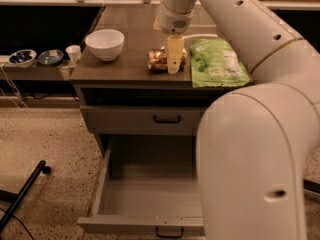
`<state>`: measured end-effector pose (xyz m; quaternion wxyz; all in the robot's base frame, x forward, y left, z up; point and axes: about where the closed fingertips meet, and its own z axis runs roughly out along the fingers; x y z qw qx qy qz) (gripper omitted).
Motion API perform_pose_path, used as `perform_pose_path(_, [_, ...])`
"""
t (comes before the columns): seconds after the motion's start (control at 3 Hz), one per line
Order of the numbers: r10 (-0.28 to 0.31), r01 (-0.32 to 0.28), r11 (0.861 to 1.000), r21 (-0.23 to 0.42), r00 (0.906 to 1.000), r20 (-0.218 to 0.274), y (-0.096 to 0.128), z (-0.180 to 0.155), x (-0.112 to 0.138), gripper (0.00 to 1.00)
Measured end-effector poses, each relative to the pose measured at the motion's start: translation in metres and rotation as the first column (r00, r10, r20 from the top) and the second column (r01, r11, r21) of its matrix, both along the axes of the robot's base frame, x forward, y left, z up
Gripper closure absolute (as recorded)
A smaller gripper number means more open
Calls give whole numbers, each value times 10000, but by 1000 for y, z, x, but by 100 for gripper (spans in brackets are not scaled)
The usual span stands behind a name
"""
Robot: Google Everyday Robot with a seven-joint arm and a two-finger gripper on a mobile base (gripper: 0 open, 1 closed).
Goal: Place orange can into middle drawer
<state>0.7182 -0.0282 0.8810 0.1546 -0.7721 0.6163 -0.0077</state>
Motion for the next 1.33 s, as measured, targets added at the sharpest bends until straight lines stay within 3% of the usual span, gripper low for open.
perform_pose_path(0.67, [172,-179,9979,628,9998,116,11,-23,36,41])
perform_pose_path(1.33, [662,-675,9932,945,9977,160,26,-40,21,89])
